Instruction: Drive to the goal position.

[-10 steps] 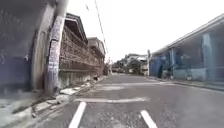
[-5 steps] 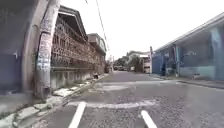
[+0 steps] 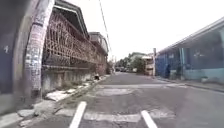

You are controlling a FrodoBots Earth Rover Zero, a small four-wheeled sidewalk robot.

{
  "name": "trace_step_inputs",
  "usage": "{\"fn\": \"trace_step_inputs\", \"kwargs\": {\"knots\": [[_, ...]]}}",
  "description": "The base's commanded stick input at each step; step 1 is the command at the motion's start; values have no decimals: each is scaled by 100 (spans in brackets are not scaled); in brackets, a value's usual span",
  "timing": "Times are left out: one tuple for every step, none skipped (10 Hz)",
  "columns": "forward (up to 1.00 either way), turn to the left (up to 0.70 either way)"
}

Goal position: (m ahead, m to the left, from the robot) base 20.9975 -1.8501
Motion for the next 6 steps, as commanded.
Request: {"fn": "trace_step_inputs", "kwargs": {"knots": [[85, 0], [85, 0], [85, 0], [85, 0], [85, 0], [85, 0]]}}
